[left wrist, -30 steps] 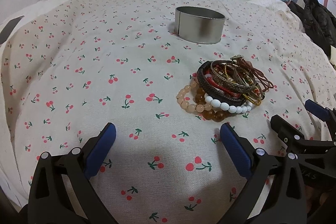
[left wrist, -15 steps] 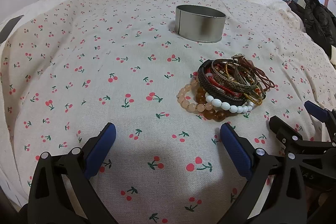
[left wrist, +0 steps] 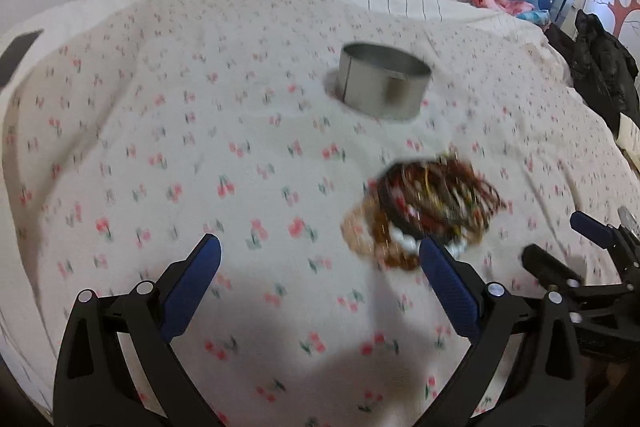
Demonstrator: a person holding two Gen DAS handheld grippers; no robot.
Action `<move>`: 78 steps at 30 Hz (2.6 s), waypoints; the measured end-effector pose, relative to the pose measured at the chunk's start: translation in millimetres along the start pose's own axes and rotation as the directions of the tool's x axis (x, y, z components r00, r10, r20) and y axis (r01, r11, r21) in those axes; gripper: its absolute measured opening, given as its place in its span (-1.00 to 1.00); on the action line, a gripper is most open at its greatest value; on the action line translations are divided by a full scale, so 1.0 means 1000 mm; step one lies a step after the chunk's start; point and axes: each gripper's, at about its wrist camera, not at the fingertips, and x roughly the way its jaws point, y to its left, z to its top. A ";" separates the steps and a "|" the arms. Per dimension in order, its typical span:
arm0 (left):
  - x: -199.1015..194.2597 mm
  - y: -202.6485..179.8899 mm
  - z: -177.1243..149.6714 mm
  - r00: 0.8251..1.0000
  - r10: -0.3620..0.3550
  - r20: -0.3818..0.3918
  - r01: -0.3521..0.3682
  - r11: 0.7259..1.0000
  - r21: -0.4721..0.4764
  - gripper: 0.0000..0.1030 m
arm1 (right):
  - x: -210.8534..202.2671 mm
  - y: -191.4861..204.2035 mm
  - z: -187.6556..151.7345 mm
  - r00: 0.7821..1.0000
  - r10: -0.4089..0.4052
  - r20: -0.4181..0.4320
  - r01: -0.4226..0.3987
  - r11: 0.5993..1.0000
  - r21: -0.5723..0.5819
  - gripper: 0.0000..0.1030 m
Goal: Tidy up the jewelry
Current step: 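Grasp the brown cord bracelet with orange bead using the right tool, then grasp a silver bangle with the left tool while the right tool lifts the cord bracelet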
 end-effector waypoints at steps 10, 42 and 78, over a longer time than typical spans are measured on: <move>0.005 -0.005 0.024 1.000 -0.022 -0.002 0.023 0.997 0.069 0.85 | 0.025 0.012 0.040 0.977 0.197 -0.077 -0.208 0.963 -0.173 0.20; 0.014 -0.084 0.031 0.966 -0.254 -0.039 0.255 0.927 0.275 0.85 | 0.045 -0.057 0.070 0.857 0.511 -0.070 -0.494 0.852 0.173 -0.88; 0.029 -0.076 0.032 0.966 -0.186 -0.181 0.232 0.931 0.281 -0.77 | 0.026 -0.071 0.076 0.803 0.596 0.010 -0.583 0.782 0.221 -0.88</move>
